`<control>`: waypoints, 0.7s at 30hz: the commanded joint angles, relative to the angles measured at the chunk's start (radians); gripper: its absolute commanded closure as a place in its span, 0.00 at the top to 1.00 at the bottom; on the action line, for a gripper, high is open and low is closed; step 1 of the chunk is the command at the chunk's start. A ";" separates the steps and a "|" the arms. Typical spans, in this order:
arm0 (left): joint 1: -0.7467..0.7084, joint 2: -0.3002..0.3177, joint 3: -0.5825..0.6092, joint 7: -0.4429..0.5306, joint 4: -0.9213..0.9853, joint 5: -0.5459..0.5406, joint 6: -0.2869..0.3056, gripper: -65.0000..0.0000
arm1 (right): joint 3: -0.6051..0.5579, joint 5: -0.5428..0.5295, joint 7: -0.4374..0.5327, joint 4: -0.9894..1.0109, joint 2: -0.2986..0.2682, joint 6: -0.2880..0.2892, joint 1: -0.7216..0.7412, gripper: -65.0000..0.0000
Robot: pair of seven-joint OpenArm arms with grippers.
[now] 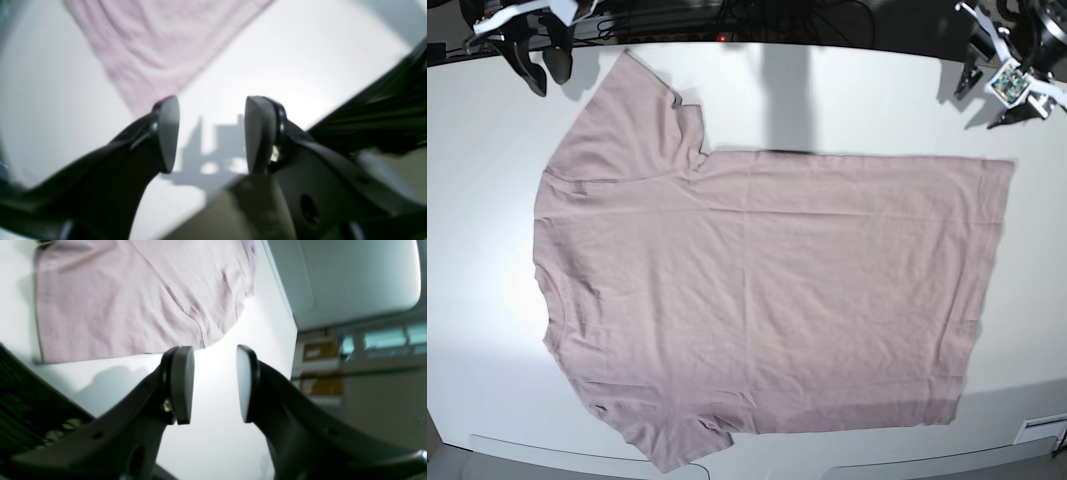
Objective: Fold the T-shirt properly
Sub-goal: 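Move both grippers down toward the shirt's shoulder corners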
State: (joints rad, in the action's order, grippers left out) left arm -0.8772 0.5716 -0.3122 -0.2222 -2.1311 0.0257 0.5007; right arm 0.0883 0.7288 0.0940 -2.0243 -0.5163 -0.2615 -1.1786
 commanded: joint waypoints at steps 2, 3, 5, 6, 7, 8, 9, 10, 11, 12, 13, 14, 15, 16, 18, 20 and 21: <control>0.005 0.052 -0.006 0.066 -0.016 0.058 -0.010 0.45 | 0.004 0.037 -0.041 -0.017 -0.029 -0.023 -0.013 0.34; 0.005 0.076 -0.006 0.100 -0.016 0.098 -0.010 0.45 | 0.004 0.059 -0.078 -0.017 -0.042 -0.015 -0.012 0.34; 0.005 0.117 -0.006 0.177 -0.016 0.183 -0.011 0.45 | 0.004 0.109 -0.171 -0.017 -0.073 0.034 -0.013 0.34; 0.005 0.134 -0.006 0.214 -0.015 0.224 -0.014 0.45 | 0.004 0.132 -0.210 -0.017 -0.090 0.072 -0.013 0.34; 0.005 0.146 -0.006 0.250 -0.015 0.266 -0.014 0.45 | 0.004 0.147 -0.240 -0.017 -0.106 0.115 -0.013 0.34; 0.008 0.158 -0.006 0.284 -0.015 0.309 -0.014 0.45 | 0.004 0.158 -0.267 -0.017 -0.120 0.156 -0.013 0.34; 0.014 0.167 -0.006 0.306 -0.015 0.350 -0.015 0.45 | 0.004 0.158 -0.288 -0.017 -0.135 0.192 -0.013 0.34; 0.026 0.174 -0.006 0.306 -0.014 0.383 -0.020 0.45 | 0.004 0.156 -0.306 -0.017 -0.151 0.226 -0.013 0.34; 0.040 0.180 -0.006 0.304 -0.007 0.402 -0.032 0.45 | 0.003 0.144 -0.323 -0.017 -0.164 0.245 -0.013 0.34; 0.055 0.183 -0.006 0.298 0.003 0.414 -0.053 0.45 | 0.003 0.127 -0.335 -0.017 -0.177 0.256 -0.013 0.34; 0.071 0.183 -0.006 0.298 0.017 0.420 -0.060 0.45 | 0.003 0.123 -0.343 -0.017 -0.191 0.266 -0.013 0.34; 0.087 0.182 -0.006 0.299 0.035 0.419 -0.061 0.45 | 0.003 0.124 -0.349 -0.017 -0.201 0.266 -0.013 0.34; 0.102 0.182 0.002 0.301 0.056 0.419 -0.062 0.45 | 0.003 0.124 -0.356 -0.017 -0.208 0.261 -0.007 0.34; 0.116 0.182 0.016 0.301 0.077 0.419 -0.062 0.45 | 0.003 0.124 -0.368 -0.017 -0.209 0.261 0.003 0.34; 0.140 0.175 0.056 0.298 0.117 0.419 -0.062 0.45 | 0.003 0.124 -0.368 -0.017 -0.210 0.261 0.029 0.34; 0.155 0.163 0.112 0.297 0.151 0.419 -0.062 0.44 | 0.003 0.125 -0.311 -0.017 -0.209 0.261 0.056 0.34; 0.154 0.151 0.136 0.297 0.158 0.419 -0.063 0.44 | 0.003 0.125 -0.276 -0.017 -0.208 0.261 0.069 0.34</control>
State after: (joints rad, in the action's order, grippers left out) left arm -0.7174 0.7128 -0.1680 0.0536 -1.9606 0.4515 0.4503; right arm 0.0853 0.8429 -0.1776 -2.0243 -0.7155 0.0181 -1.0996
